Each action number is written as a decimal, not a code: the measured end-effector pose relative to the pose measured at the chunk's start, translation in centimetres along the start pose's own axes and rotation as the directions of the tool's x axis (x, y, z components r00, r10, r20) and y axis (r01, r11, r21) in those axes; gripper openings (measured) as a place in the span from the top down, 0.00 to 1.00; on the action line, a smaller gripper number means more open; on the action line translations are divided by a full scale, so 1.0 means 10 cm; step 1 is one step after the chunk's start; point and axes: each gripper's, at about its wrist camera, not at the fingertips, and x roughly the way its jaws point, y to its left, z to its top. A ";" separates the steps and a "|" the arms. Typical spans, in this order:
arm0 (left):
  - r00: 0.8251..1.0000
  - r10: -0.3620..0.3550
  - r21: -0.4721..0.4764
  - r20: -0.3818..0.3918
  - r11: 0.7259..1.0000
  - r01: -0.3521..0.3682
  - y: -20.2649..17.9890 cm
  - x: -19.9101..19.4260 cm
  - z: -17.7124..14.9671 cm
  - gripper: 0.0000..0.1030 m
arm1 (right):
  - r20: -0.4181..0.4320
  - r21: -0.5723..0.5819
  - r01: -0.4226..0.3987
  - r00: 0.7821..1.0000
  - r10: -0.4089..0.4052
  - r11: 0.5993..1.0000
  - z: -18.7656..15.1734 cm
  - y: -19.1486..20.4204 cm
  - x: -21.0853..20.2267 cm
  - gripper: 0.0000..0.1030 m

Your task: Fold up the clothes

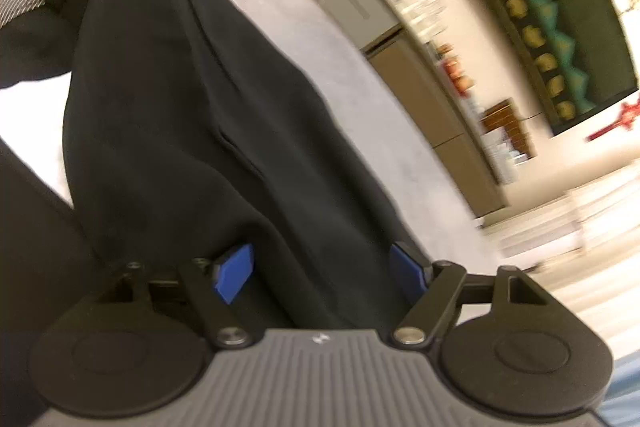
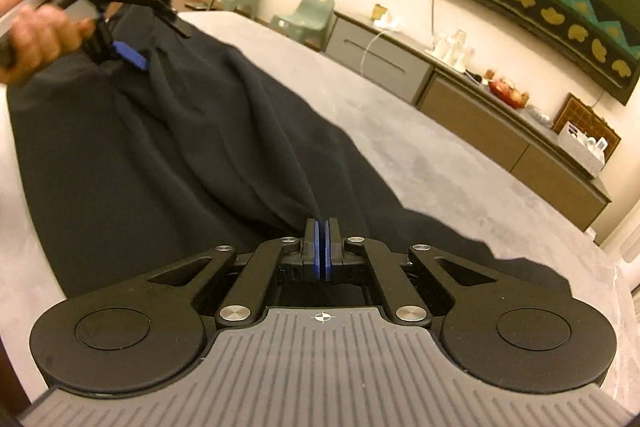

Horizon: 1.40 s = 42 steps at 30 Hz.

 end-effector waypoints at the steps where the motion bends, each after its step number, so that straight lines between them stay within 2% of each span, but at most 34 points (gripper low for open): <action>1: 1.000 0.007 -0.002 -0.014 1.000 -0.007 -0.02 0.04 0.04 0.27 | 0.008 0.019 -0.011 1.000 0.011 1.000 -0.04 -0.02 0.00 1.00; 6: 0.997 0.058 -0.016 -0.060 0.998 -0.059 -0.05 0.12 0.16 0.30 | 0.053 0.144 -0.085 0.996 0.078 0.986 -0.13 -0.11 0.03 1.00; 10: 0.999 0.047 -0.032 0.028 0.998 -0.046 0.02 -0.30 0.15 0.28 | 0.087 0.150 -0.099 0.992 0.087 0.984 -0.14 -0.14 -0.07 1.00; 12: 0.995 0.057 -0.046 0.080 0.998 -0.053 0.06 -0.47 0.26 0.26 | 0.091 0.168 -0.106 0.992 0.092 0.980 -0.13 -0.17 -0.08 1.00; 15: 0.989 0.139 -0.021 0.050 0.990 -0.138 -0.02 -0.33 0.44 0.25 | 0.091 0.183 -0.115 0.991 0.100 0.976 -0.10 -0.15 -0.08 1.00; 18: 0.967 0.255 0.006 0.005 0.967 -0.255 -0.10 -0.05 0.56 0.28 | 0.088 0.171 -0.100 0.992 0.086 0.980 -0.08 -0.09 -0.10 1.00; 19: 0.962 0.274 0.017 -0.004 0.961 -0.274 -0.10 0.03 0.58 0.29 | 0.088 0.171 -0.093 0.993 0.079 0.981 -0.08 -0.09 -0.11 0.99; 20: 0.957 0.290 0.026 -0.013 0.957 -0.290 -0.10 0.09 0.59 0.37 | 0.087 0.177 -0.087 0.994 0.072 0.980 -0.09 -0.10 -0.11 0.99; 21: 0.954 0.299 0.032 -0.022 0.954 -0.298 -0.07 0.12 0.58 0.56 | 0.084 0.185 -0.080 0.994 0.065 0.979 -0.10 -0.12 -0.11 0.99; 22: 0.951 0.308 0.039 -0.030 0.951 -0.307 -0.05 0.15 0.57 0.69 | 0.076 0.194 -0.070 0.996 0.056 0.979 -0.12 -0.14 -0.10 0.99; 23: 0.951 0.307 0.043 -0.028 0.951 -0.306 -0.03 0.13 0.56 0.99 | 0.066 0.206 -0.060 0.997 0.047 0.977 -0.13 -0.17 -0.08 0.98; 28: 0.977 0.186 0.040 0.105 0.981 -0.191 0.00 -0.44 0.42 0.99 | 0.016 0.325 -0.037 0.999 0.033 0.945 -0.20 -0.39 -0.01 0.92; 29: 0.975 0.124 0.041 0.183 0.990 -0.133 0.03 -0.79 0.26 0.99 | 0.015 0.348 -0.038 0.999 0.035 0.937 -0.22 -0.44 -0.01 0.91; 31: 0.945 0.011 0.050 0.326 0.998 -0.029 0.10 -1.47 -0.09 0.99 | 0.011 0.383 -0.031 1.000 0.029 0.923 -0.24 -0.49 -0.02 0.88; 32: 0.935 0.005 0.024 0.355 1.000 -0.014 0.20 -1.71 -0.28 0.98 | 0.007 0.392 -0.024 1.000 0.024 0.920 -0.24 -0.51 -0.02 0.87; 34: 0.940 0.074 -0.076 0.334 0.996 -0.052 0.41 -1.93 -0.56 0.96 | -0.004 0.405 -0.024 1.000 0.028 0.914 -0.24 -0.51 0.02 0.78; 35: 0.943 0.139 -0.100 0.302 0.988 -0.114 0.49 -1.92 -0.62 0.87 | -0.009 0.411 -0.026 0.999 0.033 0.911 -0.23 -0.50 0.04 0.74; 36: 0.940 0.190 -0.120 0.282 0.980 -0.162 0.56 -1.92 -0.64 0.75 | -0.015 0.417 -0.032 0.999 0.042 0.909 -0.24 -0.49 0.07 0.66; 37: 0.932 0.214 -0.136 0.292 0.974 -0.181 0.62 -1.95 -0.62 0.66 | -0.021 0.421 -0.039 0.998 0.053 0.906 -0.25 -0.47 0.09 0.63; 39: 0.913 0.260 -0.164 0.315 0.962 -0.218 0.71 -1.99 -0.55 0.35 | -0.032 0.426 -0.046 0.997 0.066 0.904 -0.28 -0.45 0.11 0.61; 41: 0.888 0.311 -0.164 0.338 0.949 -0.270 0.69 -1.95 -0.37 0.24 | -0.038 0.428 -0.035 0.998 0.056 0.903 -0.31 -0.45 0.08 0.56; 42: 0.882 0.340 -0.172 0.325 0.939 -0.299 0.63 -1.84 -0.25 0.22 | -0.038 0.432 -0.027 0.998 0.048 0.901 -0.33 -0.46 0.06 0.53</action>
